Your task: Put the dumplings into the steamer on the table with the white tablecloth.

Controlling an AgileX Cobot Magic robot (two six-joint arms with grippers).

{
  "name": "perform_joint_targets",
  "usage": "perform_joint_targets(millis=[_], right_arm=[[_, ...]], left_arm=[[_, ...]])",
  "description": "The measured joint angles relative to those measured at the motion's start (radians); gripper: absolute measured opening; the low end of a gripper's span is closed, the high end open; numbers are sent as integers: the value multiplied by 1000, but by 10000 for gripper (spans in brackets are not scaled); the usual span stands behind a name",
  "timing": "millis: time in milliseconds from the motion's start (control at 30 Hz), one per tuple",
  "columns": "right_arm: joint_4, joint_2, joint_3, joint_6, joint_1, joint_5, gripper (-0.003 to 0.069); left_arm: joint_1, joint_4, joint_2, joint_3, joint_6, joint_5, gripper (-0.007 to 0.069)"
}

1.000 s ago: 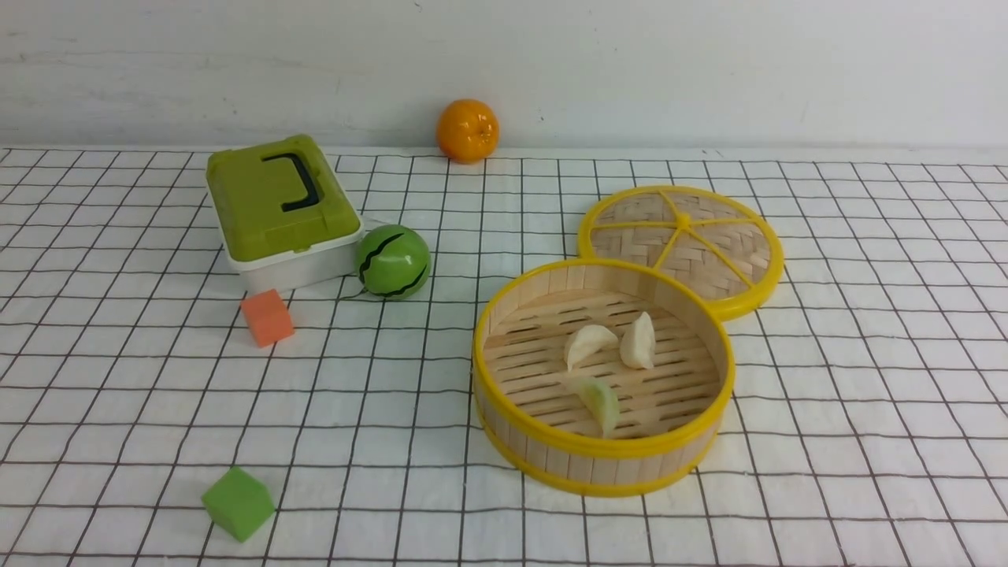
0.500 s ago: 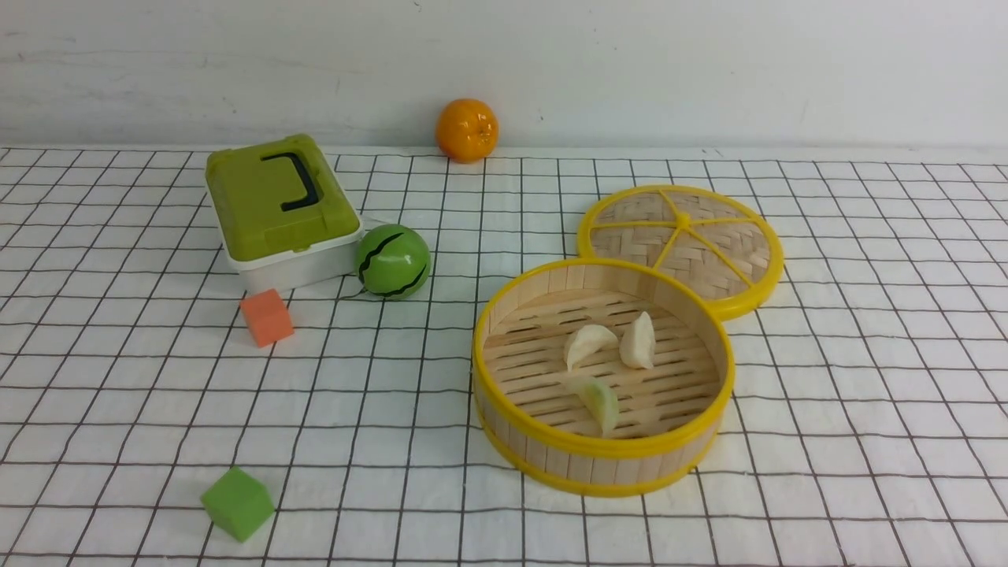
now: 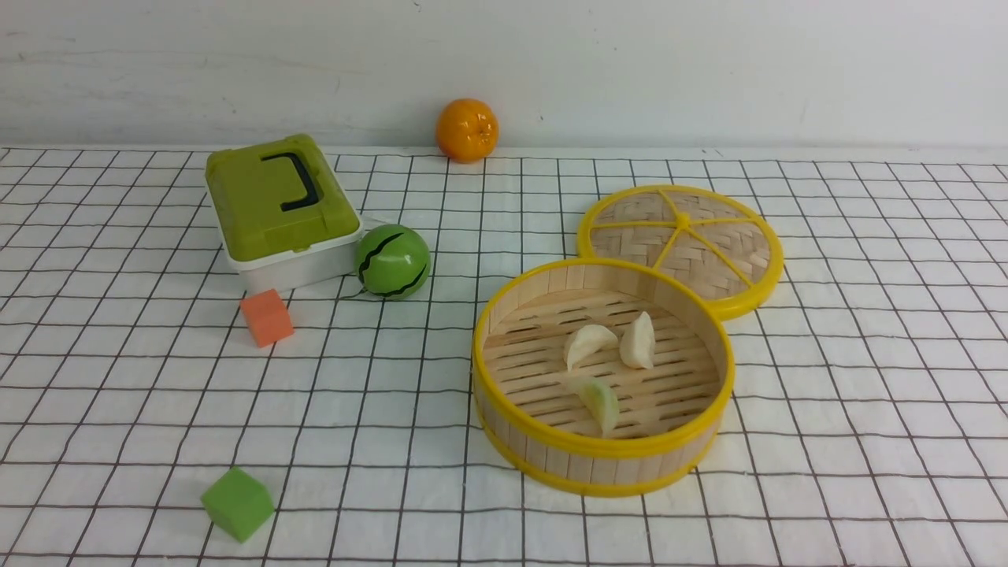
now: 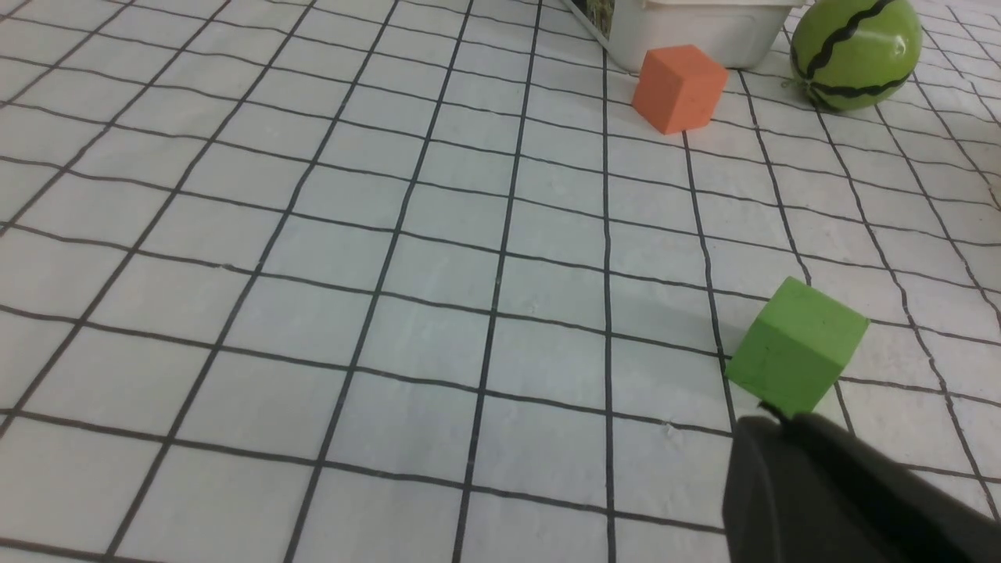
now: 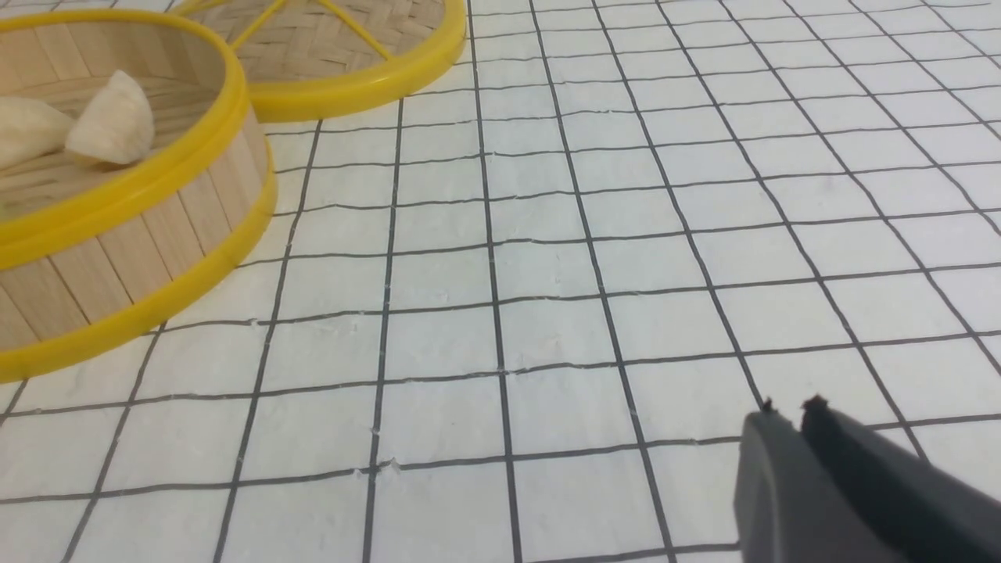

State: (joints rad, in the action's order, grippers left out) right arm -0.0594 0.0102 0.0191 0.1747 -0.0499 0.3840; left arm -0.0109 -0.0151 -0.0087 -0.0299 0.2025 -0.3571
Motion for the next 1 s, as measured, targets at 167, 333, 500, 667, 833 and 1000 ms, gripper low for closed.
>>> perform_joint_targets(millis=[167,333,500,667,833,1000], right_arm=[[0,0,0,0,0,0,55],[0,0,0,0,0,0,62],[0,0,0,0,0,0,71],[0,0,0,0,0,0,77],[0,0,0,0,0,0,84],[0,0,0,0,0,0,90]], left_arm=[[0,0,0,0,0,0,-12],[0,0,0,0,0,0,-12],[0,0,0,0,0,0,-11],[0,0,0,0,0,0,-9],[0,0,0,0,0,0,-5],[0,0,0,0,0,0,0]])
